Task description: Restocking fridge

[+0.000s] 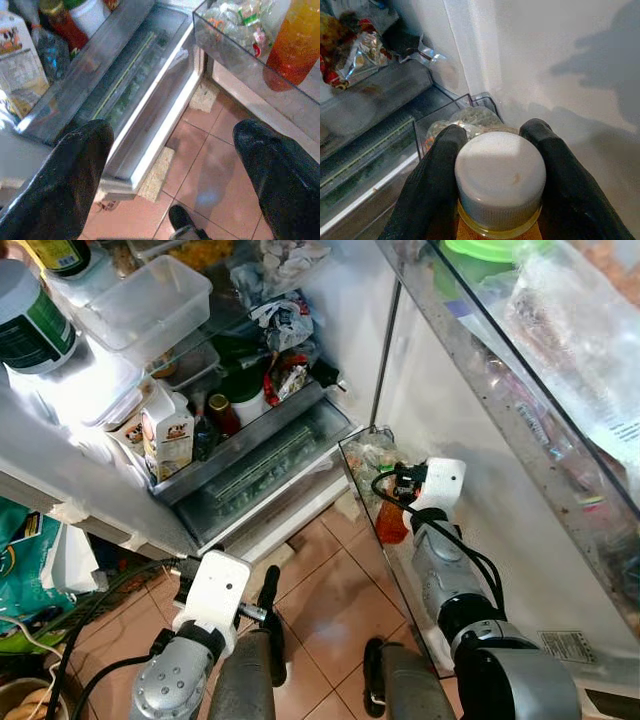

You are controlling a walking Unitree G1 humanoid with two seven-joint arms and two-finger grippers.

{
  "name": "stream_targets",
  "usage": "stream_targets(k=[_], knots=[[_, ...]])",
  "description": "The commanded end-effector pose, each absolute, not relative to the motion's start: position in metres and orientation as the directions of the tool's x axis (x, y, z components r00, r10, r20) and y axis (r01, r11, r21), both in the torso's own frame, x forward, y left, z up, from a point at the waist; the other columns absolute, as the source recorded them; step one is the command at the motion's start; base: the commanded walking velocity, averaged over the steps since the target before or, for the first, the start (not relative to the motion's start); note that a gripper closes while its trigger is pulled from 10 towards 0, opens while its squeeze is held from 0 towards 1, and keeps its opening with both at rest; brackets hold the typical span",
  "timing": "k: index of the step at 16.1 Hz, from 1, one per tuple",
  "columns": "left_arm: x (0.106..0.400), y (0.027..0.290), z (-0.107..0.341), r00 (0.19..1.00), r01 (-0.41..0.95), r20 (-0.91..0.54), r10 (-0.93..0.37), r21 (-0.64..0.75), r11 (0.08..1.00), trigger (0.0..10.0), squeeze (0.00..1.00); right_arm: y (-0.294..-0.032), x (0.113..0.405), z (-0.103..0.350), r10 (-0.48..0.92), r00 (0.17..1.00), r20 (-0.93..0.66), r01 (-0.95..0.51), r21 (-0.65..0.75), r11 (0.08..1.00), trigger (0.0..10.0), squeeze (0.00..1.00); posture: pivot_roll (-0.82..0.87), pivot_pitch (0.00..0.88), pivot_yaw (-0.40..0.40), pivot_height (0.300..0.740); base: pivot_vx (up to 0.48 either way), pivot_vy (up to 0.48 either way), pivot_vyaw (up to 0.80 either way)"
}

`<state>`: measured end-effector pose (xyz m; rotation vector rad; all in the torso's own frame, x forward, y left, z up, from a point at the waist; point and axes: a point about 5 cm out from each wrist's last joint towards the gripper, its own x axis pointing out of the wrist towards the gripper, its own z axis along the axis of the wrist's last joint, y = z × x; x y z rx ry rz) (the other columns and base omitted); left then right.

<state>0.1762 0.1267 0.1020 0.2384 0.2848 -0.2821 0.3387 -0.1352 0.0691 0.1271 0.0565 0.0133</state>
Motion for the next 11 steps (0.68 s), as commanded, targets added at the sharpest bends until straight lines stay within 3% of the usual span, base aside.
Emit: stream_targets(k=[1,2,3,4,11], knots=[[0.1732,0.129,0.0987,0.917,0.299,-0.331,-0.224,0.195,0.934,10.0,0.0,-0.1115,0.3328,0.0604,0.095,0.992,-0.081,-0.077,0.195,0.978,10.0,0.0,0.26,0.335,0.063,0.74,0.0,0.0,0.0],[0.1736,0.1292,0.0986,0.917,0.298,-0.331,-0.223,0.196,0.934,10.0,0.0,-0.112,0.3324,0.0618,0.097,0.994,-0.059,-0.081,0.228,0.97,10.0,0.0,0.26,0.333,0.064,0.74,0.0,0.0,0.0],[0.1737,0.1292,0.0986,0.917,0.298,-0.33,-0.223,0.197,0.934,10.0,0.0,-0.1129,0.3319,0.0628,0.094,0.995,-0.041,-0.081,0.243,0.967,10.0,0.62,0.26,0.332,0.063,0.74,0.0,0.0,0.0],[0.1741,0.1291,0.0986,0.918,0.297,-0.329,-0.222,0.198,0.934,10.0,0.0,-0.1122,0.3315,0.0629,0.09,0.995,-0.037,-0.079,0.231,0.97,10.0,1.0,0.26,0.332,0.063,0.74,0.0,0.0,0.0],[0.1775,0.1294,0.098,0.921,0.293,-0.324,-0.219,0.203,0.934,10.0,0.0,-0.1054,0.3286,0.06,0.109,0.993,-0.04,-0.097,0.219,0.971,10.0,1.0,0.26,0.325,0.06,0.74,0.0,0.0,0.0]])
